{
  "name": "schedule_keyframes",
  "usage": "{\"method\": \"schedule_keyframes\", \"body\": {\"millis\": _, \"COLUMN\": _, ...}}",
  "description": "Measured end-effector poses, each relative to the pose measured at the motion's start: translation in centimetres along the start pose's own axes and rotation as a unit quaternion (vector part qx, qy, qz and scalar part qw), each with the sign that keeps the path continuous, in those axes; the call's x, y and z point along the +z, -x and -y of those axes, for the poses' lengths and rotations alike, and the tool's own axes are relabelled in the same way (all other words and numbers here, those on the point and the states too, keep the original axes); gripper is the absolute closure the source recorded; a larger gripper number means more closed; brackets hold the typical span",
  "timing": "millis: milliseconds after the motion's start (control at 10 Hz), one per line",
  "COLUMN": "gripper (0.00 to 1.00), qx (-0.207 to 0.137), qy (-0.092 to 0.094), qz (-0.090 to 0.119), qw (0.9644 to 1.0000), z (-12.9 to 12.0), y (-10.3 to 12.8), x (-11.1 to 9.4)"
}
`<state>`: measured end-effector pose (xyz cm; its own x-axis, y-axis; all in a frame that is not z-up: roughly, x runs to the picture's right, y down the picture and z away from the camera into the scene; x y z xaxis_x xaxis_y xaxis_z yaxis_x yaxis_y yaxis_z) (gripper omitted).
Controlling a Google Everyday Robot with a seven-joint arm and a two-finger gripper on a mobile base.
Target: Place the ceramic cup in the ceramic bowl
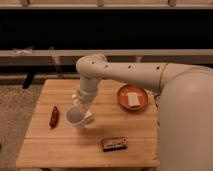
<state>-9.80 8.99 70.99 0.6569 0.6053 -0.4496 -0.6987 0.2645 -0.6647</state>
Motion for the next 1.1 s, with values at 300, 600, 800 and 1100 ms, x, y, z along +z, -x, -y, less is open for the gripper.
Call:
{"method": "schedule_keyframes", "body": {"millis": 300, "gripper": 1.00, "qx": 0.036, "qy": 0.032, "qz": 0.028, "qw": 0.9985, "z": 5.7, "y": -0.2, "x": -4.4}}
{"method": "schedule_keyframes", "body": {"millis": 600, "gripper": 1.00, "qx": 0.083, "qy": 0.051, "qz": 0.058, "qw": 0.9936, "z": 12.5, "y": 0.2, "x": -7.7}}
{"method": "schedule_keyframes", "body": {"millis": 800, "gripper": 1.00, "qx": 0.126, "qy": 0.063, "qz": 0.078, "qw": 0.9870, "z": 17.7, "y": 0.4, "x": -9.4}}
{"method": "schedule_keyframes", "body": {"millis": 1100, "gripper": 1.00, "qx": 0.200, "qy": 0.074, "qz": 0.105, "qw": 0.9713, "z": 25.0, "y": -0.4, "x": -11.0}}
